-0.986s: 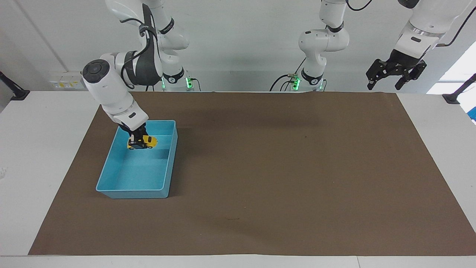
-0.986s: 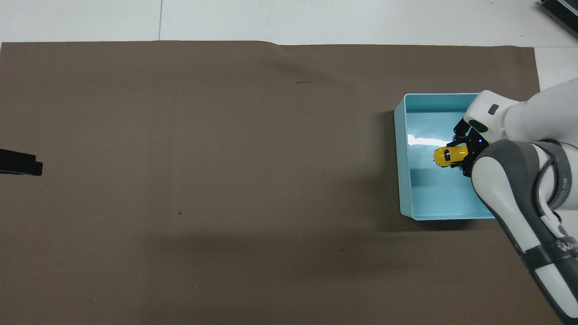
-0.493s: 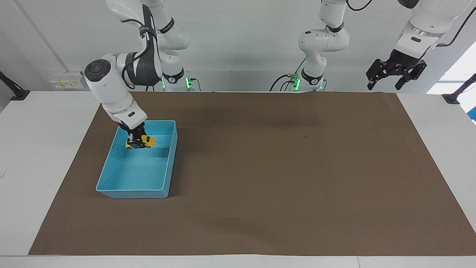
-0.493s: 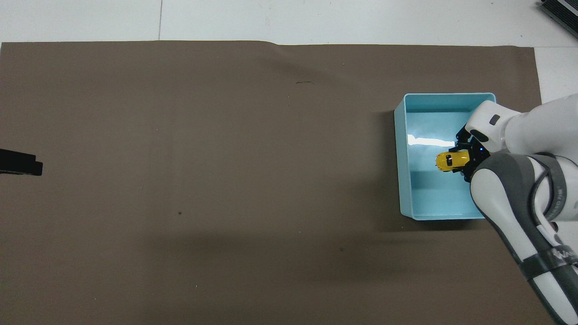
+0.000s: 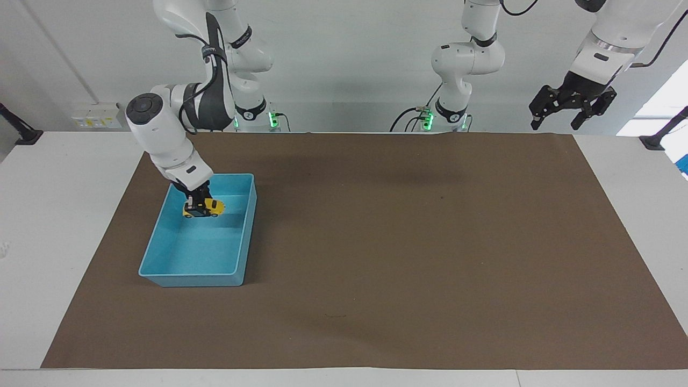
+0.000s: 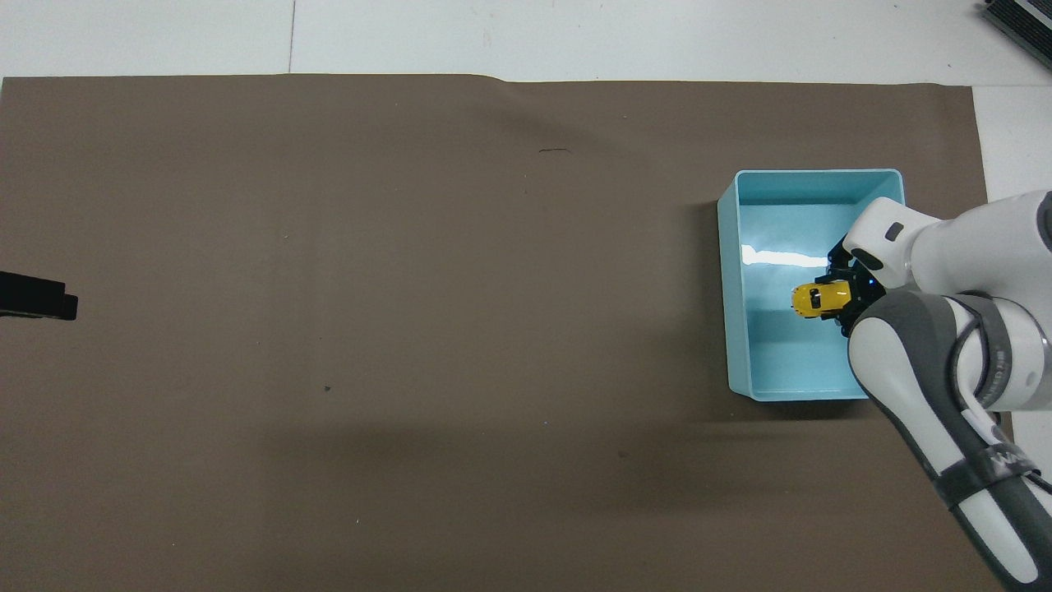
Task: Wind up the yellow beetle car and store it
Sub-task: 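Lower the car onto the box floor and open the right gripper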
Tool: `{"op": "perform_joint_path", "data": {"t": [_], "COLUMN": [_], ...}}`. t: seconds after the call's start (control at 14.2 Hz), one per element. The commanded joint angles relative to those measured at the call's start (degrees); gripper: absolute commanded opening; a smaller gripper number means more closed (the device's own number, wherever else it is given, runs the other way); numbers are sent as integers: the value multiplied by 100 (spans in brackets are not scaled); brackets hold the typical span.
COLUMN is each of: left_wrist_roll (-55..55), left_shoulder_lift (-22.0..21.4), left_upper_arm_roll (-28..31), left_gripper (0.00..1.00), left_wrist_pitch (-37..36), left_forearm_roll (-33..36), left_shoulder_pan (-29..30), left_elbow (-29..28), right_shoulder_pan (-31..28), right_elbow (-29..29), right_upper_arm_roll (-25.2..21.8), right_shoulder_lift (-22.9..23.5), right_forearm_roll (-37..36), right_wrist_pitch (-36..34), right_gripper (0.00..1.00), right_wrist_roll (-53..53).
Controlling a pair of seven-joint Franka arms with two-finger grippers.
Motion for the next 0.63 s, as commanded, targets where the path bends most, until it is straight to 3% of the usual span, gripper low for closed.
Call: {"op": "perform_joint_path", "data": {"t": [0.0, 0.56], "left_wrist_roll": [-60, -60], "left_shoulder_lift": [-60, -60], "left_upper_arm_roll": [62, 62], "left_gripper": [100, 100], "left_wrist_pitch": [-127, -118], "left_forearm_roll": [-54, -54], "left_shoulder_pan": [-58, -58], "left_elbow": [30, 30], "right_shoulder_pan": [-109, -135], "right_elbow": [-175, -359], "right_upper_arm_roll": [45, 54], "right_shoulder_lift": [-74, 242], "right_forearm_roll": [-65, -65], "right_wrist_pitch": [164, 647], "right_gripper": [3, 3], "right_wrist_roll": [-183, -192]}}
